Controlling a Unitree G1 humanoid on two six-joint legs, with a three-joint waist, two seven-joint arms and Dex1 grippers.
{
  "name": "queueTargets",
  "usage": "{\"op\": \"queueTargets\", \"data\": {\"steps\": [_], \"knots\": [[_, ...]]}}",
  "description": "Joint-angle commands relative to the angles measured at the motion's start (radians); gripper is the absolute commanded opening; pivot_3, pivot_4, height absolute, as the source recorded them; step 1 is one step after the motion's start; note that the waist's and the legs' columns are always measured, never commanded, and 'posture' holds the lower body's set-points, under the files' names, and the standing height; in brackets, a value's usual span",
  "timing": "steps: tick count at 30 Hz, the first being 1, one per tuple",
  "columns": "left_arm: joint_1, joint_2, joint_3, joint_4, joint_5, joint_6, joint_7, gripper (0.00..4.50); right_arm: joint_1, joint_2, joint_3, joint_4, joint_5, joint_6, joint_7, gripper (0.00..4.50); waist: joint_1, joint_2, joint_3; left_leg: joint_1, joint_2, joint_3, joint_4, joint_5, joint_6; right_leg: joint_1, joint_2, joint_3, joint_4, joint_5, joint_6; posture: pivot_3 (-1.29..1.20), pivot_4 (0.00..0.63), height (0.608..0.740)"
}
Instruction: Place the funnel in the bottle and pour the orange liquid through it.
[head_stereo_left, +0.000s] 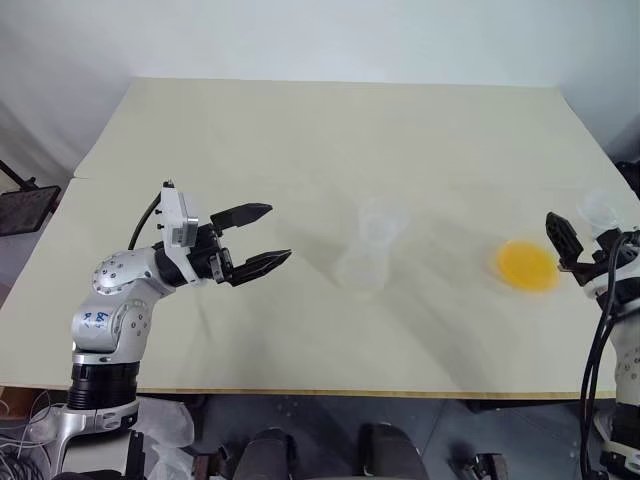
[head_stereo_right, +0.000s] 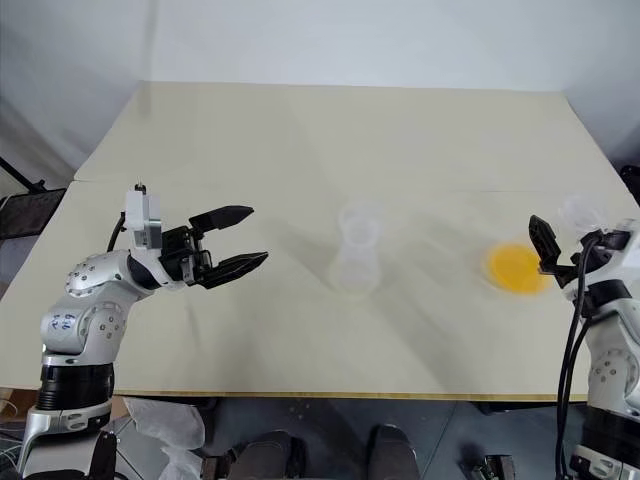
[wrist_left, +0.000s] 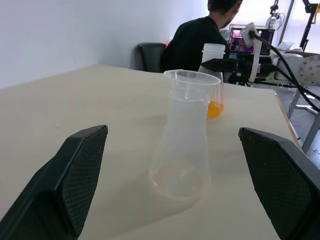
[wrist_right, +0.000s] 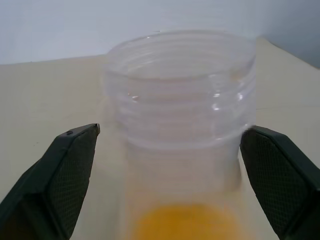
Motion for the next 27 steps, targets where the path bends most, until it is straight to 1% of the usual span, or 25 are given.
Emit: {"op": "queueTargets", "data": {"steps": [1, 4, 5, 7, 11, 12, 18, 22, 24, 27], "knots": [[-0.006, -0.003, -0.002, -0.045, -0.020, -0.019, 0.000, 4.46, -0.035, -0.010, -0.015, 0.017, -0.006, -0.040, 0.013, 4.50, 0.000, 0.000, 0.000, 0.000, 0.000, 0.000, 0.000, 0.000, 0.000, 0.000, 0.000, 0.000, 0.000, 0.000, 0.000, 0.00, 0.150, 0.740], [-0.006, -0.006, -0.001, -0.044, -0.019, -0.023, 0.003, 4.46, -0.055, -0.010, -0.016, 0.041, -0.009, -0.062, 0.027, 4.50, 0.001, 0.000, 0.000, 0.000, 0.000, 0.000, 0.000, 0.000, 0.000, 0.000, 0.000, 0.000, 0.000, 0.000, 0.000, 0.00, 0.150, 0.740], [-0.005, -0.006, -0.001, -0.042, -0.018, -0.026, 0.003, 4.49, -0.060, -0.010, -0.015, 0.047, -0.011, -0.067, 0.030, 4.32, 0.001, 0.000, 0.000, 0.000, 0.000, 0.000, 0.000, 0.000, 0.000, 0.000, 0.000, 0.000, 0.000, 0.000, 0.000, 0.00, 0.150, 0.740], [-0.004, -0.007, -0.001, -0.039, -0.017, -0.032, 0.002, 4.50, -0.064, -0.009, -0.012, 0.055, -0.013, -0.072, 0.032, 3.92, 0.000, 0.000, 0.000, 0.000, 0.000, 0.000, 0.000, 0.000, 0.000, 0.000, 0.000, 0.000, 0.000, 0.000, 0.000, 0.00, 0.150, 0.740], [0.001, -0.014, -0.003, -0.041, -0.016, -0.038, 0.007, 4.50, -0.071, -0.008, -0.007, 0.062, -0.014, -0.075, 0.041, 2.57, 0.000, 0.000, 0.000, 0.000, 0.000, 0.000, 0.000, 0.000, 0.000, 0.000, 0.000, 0.000, 0.000, 0.000, 0.000, 0.00, 0.150, 0.740], [0.001, -0.014, -0.003, -0.040, -0.016, -0.039, 0.006, 4.50, -0.072, -0.008, -0.008, 0.063, -0.014, -0.075, 0.043, 2.46, -0.001, 0.000, 0.000, 0.000, 0.000, 0.000, 0.000, 0.000, 0.000, 0.000, 0.000, 0.000, 0.000, 0.000, 0.000, 0.00, 0.150, 0.740], [0.001, -0.014, 0.001, -0.036, -0.018, -0.040, 0.006, 4.50, -0.070, -0.010, -0.009, 0.056, -0.010, -0.071, 0.051, 2.47, 0.000, 0.000, 0.000, 0.000, 0.000, 0.000, 0.000, 0.000, 0.000, 0.000, 0.000, 0.000, 0.000, 0.000, 0.000, 0.00, 0.150, 0.740], [0.006, -0.014, 0.002, -0.040, -0.018, -0.041, 0.008, 4.50, -0.070, -0.007, -0.002, 0.010, 0.010, -0.088, 0.093, 2.47, 0.000, 0.000, 0.000, 0.000, 0.000, 0.000, 0.000, 0.000, 0.000, 0.000, 0.000, 0.000, 0.000, 0.000, 0.000, 0.00, 0.150, 0.740], [0.007, -0.016, 0.007, -0.039, -0.014, -0.047, 0.015, 4.50, -0.079, -0.023, 0.048, -0.077, -0.006, -0.103, 0.135, 2.47, -0.001, 0.002, 0.001, 0.000, 0.000, 0.000, 0.000, 0.000, 0.000, 0.000, 0.000, 0.000, 0.000, 0.000, 0.000, 0.00, 0.150, 0.740], [0.009, -0.017, 0.010, -0.037, -0.011, -0.054, 0.024, 4.50, -0.111, -0.053, 0.126, -0.154, -0.090, -0.132, 0.142, 2.47, -0.005, 0.004, 0.002, 0.000, 0.000, 0.001, 0.000, 0.000, 0.000, -0.001, 0.000, 0.001, 0.000, 0.000, 0.000, 0.00, 0.150, 0.740]]}}
